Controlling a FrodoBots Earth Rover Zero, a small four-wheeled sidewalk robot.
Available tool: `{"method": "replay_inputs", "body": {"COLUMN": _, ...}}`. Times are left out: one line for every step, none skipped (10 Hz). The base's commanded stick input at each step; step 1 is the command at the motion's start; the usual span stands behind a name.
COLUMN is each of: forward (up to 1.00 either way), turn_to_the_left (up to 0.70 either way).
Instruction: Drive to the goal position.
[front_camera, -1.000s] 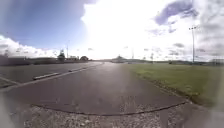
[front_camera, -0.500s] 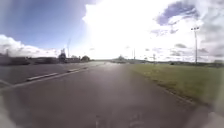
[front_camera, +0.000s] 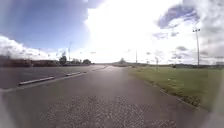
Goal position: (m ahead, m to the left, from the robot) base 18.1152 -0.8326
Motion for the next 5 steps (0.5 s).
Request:
{"method": "replay_inputs", "body": {"forward": 0.0, "turn_to_the_left": 0.0}}
{"method": "replay_inputs", "body": {"forward": 0.0, "turn_to_the_left": 0.0}}
{"method": "replay_inputs", "body": {"forward": 0.0, "turn_to_the_left": 0.0}}
{"method": "replay_inputs", "body": {"forward": 0.0, "turn_to_the_left": 0.0}}
{"method": "replay_inputs", "body": {"forward": 0.0, "turn_to_the_left": 0.0}}
